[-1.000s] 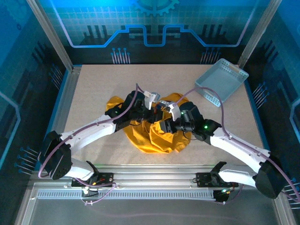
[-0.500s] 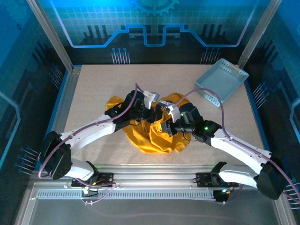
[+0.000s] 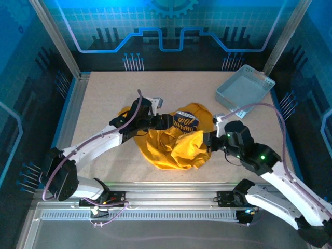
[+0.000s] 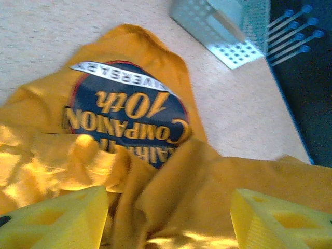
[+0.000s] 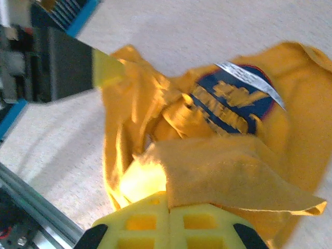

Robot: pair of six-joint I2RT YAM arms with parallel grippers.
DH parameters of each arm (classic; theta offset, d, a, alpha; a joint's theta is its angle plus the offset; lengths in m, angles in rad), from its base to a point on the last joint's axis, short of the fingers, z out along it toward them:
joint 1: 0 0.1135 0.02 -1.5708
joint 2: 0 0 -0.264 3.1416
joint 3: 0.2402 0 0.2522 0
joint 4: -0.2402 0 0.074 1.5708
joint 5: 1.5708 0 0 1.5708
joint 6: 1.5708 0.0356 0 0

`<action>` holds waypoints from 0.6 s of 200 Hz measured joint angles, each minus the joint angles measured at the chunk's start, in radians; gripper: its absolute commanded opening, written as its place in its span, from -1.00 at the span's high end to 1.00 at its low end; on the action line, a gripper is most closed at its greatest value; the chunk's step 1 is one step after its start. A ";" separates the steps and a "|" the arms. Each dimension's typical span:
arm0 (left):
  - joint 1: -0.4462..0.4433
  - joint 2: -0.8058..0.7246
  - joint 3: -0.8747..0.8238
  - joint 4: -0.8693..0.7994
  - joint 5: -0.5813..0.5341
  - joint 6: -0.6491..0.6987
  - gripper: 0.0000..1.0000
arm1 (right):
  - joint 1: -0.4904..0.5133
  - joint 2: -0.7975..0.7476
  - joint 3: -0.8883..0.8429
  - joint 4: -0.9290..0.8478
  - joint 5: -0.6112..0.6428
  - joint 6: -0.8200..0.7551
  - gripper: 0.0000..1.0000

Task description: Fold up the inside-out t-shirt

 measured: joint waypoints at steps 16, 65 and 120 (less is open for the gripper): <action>0.000 0.035 0.014 -0.041 -0.025 0.000 -0.28 | -0.004 -0.060 -0.034 -0.108 0.051 0.080 1.00; -0.085 0.180 0.062 -0.154 -0.079 0.027 -0.30 | -0.051 -0.182 -0.167 -0.473 0.169 0.430 1.00; -0.180 0.234 0.084 -0.208 -0.083 0.022 -0.30 | -0.060 -0.144 -0.224 -0.486 0.174 0.525 1.00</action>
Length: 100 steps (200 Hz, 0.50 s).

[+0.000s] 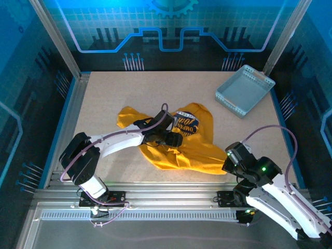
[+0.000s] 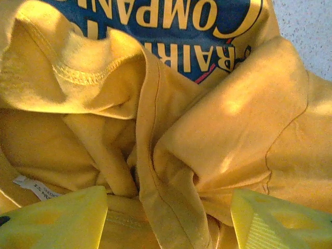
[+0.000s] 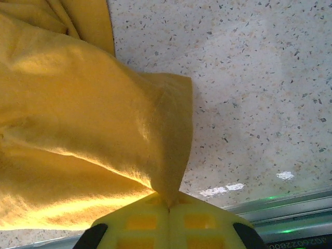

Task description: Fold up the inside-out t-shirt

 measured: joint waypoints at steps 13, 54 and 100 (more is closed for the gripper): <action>-0.005 0.000 -0.006 0.001 0.000 -0.005 -0.27 | -0.001 0.026 0.002 0.009 0.009 0.000 1.00; -0.016 0.003 -0.065 0.021 0.023 -0.060 0.06 | -0.002 0.051 0.023 0.021 0.030 -0.013 1.00; -0.020 0.035 -0.066 0.075 0.058 -0.097 0.93 | -0.010 0.060 0.048 0.026 0.048 -0.037 1.00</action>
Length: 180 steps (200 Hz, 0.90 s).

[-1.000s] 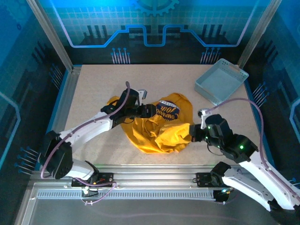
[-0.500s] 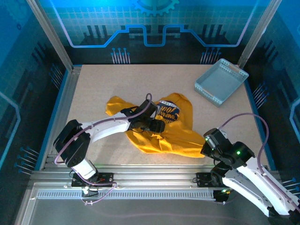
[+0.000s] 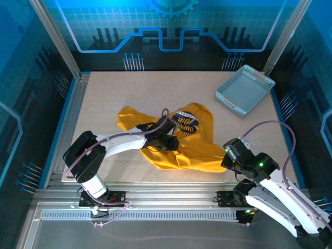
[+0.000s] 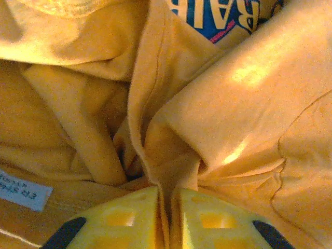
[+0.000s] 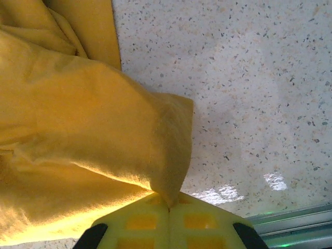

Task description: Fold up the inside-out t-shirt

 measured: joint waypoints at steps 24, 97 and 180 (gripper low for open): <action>0.026 -0.045 0.000 0.014 0.008 -0.005 1.00 | -0.032 0.024 0.060 -0.002 0.014 -0.058 1.00; 0.376 -0.261 0.494 -0.175 0.022 0.096 1.00 | -0.271 0.307 0.771 0.051 -0.028 -0.499 1.00; 0.423 -0.213 1.172 -0.363 0.055 0.179 1.00 | -0.319 0.629 1.592 0.085 -0.214 -0.690 1.00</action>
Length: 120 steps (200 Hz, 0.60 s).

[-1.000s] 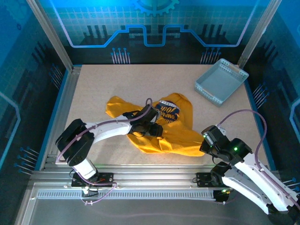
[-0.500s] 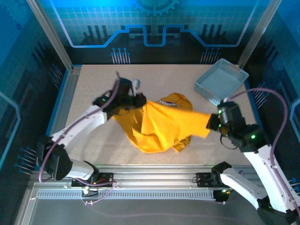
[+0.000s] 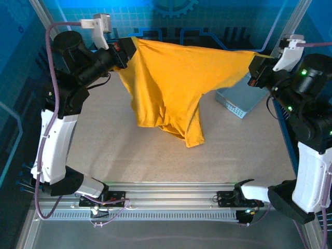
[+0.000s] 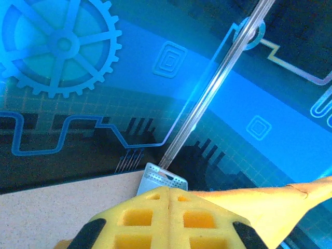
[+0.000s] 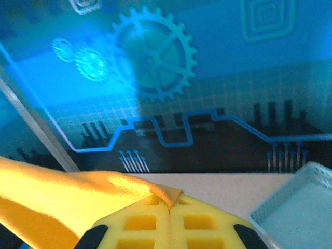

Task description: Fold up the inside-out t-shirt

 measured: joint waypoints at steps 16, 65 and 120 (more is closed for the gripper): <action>0.000 -0.042 -0.105 0.004 0.001 0.005 1.00 | 0.000 -0.011 -0.021 0.006 -0.038 -0.001 1.00; 0.013 -0.104 -0.596 0.008 -0.040 0.003 1.00 | 0.000 -0.070 -0.393 0.056 -0.060 -0.003 1.00; 0.024 -0.101 -0.793 0.037 -0.016 -0.015 1.00 | 0.000 -0.080 -0.755 0.128 -0.077 0.025 1.00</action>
